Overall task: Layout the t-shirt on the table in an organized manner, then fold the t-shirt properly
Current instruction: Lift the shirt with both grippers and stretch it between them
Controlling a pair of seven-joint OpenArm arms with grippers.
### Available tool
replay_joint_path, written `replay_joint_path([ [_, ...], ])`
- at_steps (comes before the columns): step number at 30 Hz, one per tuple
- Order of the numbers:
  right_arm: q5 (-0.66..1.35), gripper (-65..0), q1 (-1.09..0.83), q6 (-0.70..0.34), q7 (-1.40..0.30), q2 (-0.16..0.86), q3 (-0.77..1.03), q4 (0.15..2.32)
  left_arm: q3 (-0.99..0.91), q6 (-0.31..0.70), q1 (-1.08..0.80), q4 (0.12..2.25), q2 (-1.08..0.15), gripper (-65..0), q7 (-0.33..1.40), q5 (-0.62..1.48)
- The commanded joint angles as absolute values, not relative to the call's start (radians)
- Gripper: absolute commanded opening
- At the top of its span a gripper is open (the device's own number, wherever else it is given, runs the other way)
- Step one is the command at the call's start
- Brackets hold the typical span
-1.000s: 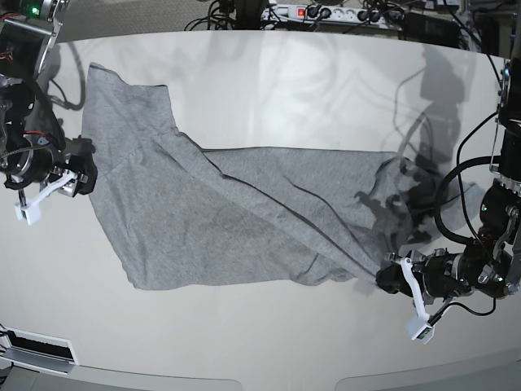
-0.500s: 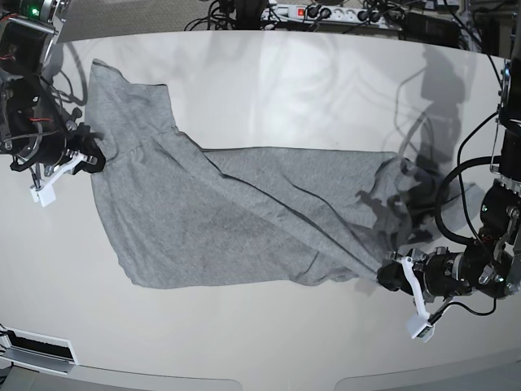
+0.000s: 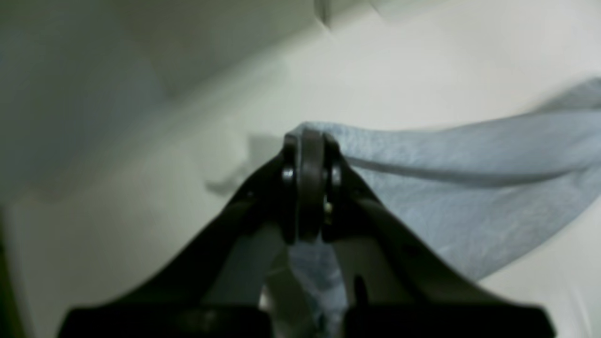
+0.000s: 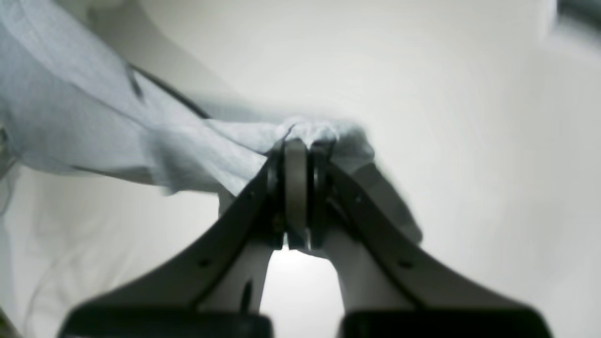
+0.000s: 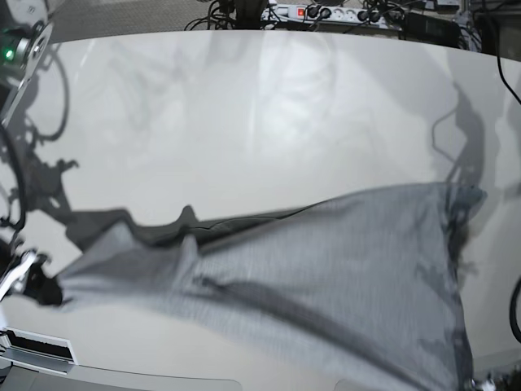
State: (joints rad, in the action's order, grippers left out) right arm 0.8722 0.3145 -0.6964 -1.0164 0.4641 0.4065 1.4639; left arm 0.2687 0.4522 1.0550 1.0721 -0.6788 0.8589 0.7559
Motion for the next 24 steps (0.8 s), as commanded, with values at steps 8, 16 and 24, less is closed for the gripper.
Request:
replay_joint_path([
  [8,0.891,-65.0,0.550,-0.698,-0.989,0.652,0.393,1.475,0.339,0.419,1.309,0.987,-0.712,-65.0,0.760,0.758],
  [16,0.897,-65.0,0.628,-0.689,-1.038,0.733,0.284,1.475,0.543,0.419,1.309,0.935,-0.665,-65.0,0.738,0.742],
  [24,1.161,-65.0,0.607,-0.690,-1.340,0.757,0.274,1.475,0.557,0.441,1.309,0.918,-0.675,-65.0,0.939,0.832],
])
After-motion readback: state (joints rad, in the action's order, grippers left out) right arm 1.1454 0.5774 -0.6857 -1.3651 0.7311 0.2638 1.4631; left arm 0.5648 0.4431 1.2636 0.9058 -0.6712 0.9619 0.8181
